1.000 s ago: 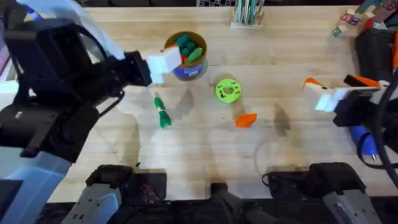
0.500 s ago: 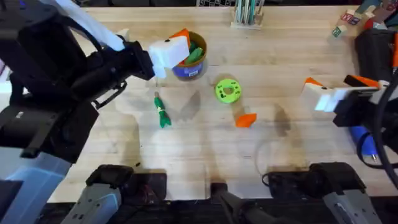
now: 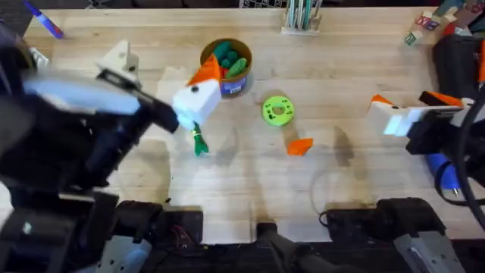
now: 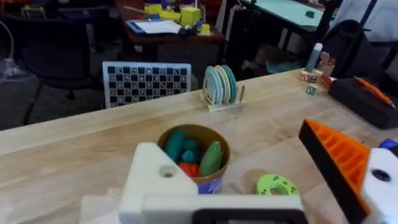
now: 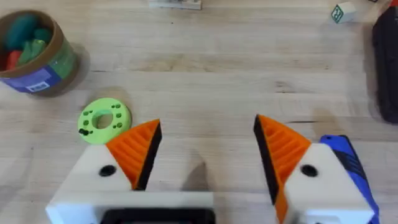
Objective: Pick up the gripper from the table and insert it into the empty holder that is missing its gripper. Then pick up a screw, insert it into the mounting hole, and use the screwdriver to tighten it. Finally, clean up the table by picking up the vegetable and placing it into the bucket.
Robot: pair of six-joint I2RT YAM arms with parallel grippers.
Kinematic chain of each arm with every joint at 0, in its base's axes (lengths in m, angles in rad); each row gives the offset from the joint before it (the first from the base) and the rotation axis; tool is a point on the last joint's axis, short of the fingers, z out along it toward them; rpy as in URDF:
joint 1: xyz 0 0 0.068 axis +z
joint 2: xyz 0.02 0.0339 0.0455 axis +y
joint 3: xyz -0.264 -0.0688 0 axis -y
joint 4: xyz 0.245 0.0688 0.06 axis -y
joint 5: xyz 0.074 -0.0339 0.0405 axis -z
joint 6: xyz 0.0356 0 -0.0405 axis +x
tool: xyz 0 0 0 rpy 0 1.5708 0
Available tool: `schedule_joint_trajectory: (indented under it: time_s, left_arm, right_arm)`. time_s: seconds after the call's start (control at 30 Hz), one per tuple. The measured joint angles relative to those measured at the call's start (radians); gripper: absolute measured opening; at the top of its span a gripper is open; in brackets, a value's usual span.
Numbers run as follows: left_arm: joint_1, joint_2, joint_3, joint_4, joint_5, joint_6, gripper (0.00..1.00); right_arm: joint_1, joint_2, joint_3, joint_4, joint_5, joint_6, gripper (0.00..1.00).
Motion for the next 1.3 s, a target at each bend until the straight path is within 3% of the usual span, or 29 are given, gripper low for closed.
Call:
schedule_joint_trajectory:
  time_s: [0.23,0.37,0.43,0.6,1.3]
  left_arm:
    - [-0.008,-0.309,-0.250,0.079,-0.068,0.002,0.987]
    - [-0.008,-0.394,-0.369,0.181,-0.092,-0.024,0.986]
    - [-0.008,-0.397,-0.401,0.174,-0.100,-0.035,0.985]
    - [-0.015,-0.397,-0.412,0.002,-0.115,-0.051,0.985]
    - [-0.016,-0.392,-0.412,0.004,-0.119,-0.057,0.986]
  right_arm:
    - [0.000,0.000,0.000,0.000,0.000,0.000,0.908]
    - [0.000,0.000,0.000,0.000,0.000,0.000,0.908]
    - [0.000,0.000,0.000,0.000,0.000,0.000,0.908]
    - [0.000,0.000,0.000,0.000,0.000,0.000,0.907]
    - [0.000,0.000,0.000,0.000,0.000,0.000,0.908]
